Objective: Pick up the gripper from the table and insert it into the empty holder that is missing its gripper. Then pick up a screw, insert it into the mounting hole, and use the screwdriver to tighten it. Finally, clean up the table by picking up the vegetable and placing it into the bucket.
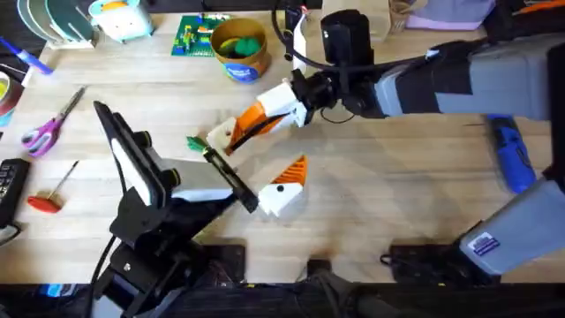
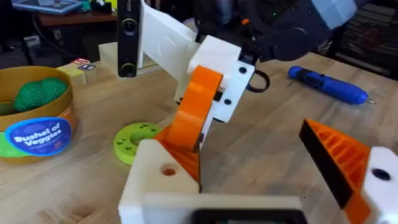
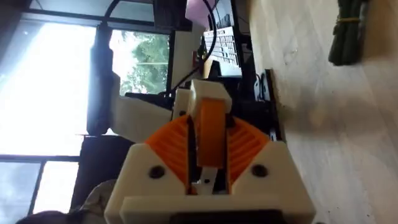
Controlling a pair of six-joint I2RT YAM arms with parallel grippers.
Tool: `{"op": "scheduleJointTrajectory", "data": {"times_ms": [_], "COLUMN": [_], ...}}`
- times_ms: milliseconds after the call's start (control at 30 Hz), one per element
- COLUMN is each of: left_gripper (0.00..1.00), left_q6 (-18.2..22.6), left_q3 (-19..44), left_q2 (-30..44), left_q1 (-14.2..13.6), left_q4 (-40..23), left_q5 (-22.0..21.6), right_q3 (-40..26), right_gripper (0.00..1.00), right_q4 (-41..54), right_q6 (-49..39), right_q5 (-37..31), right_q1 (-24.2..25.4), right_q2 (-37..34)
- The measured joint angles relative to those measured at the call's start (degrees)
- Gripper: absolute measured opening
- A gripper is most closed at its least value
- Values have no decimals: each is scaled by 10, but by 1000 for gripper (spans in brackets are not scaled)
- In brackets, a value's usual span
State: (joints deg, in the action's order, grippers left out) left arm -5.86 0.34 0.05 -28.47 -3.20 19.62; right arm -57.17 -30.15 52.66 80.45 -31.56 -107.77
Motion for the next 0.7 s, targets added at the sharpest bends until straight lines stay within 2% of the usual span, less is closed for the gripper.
{"op": "scheduleJointTrajectory", "data": {"times_ms": [300,400,533,700], "left_gripper": [993,992,993,993], "left_q6": [2,2,5,6], "left_q3": [0,0,0,0], "left_q2": [0,0,0,0], "left_q1": [-5,-5,-5,-5], "left_q4": [2,2,2,2], "left_q5": [32,37,38,39], "right_q3": [0,0,0,0], "right_gripper": [375,370,285,337], "right_q4": [-3,-3,-2,-3], "right_q6": [0,0,6,11], "right_q5": [24,24,23,22], "right_q1": [20,23,23,17], "right_q2": [0,0,0,0]}}
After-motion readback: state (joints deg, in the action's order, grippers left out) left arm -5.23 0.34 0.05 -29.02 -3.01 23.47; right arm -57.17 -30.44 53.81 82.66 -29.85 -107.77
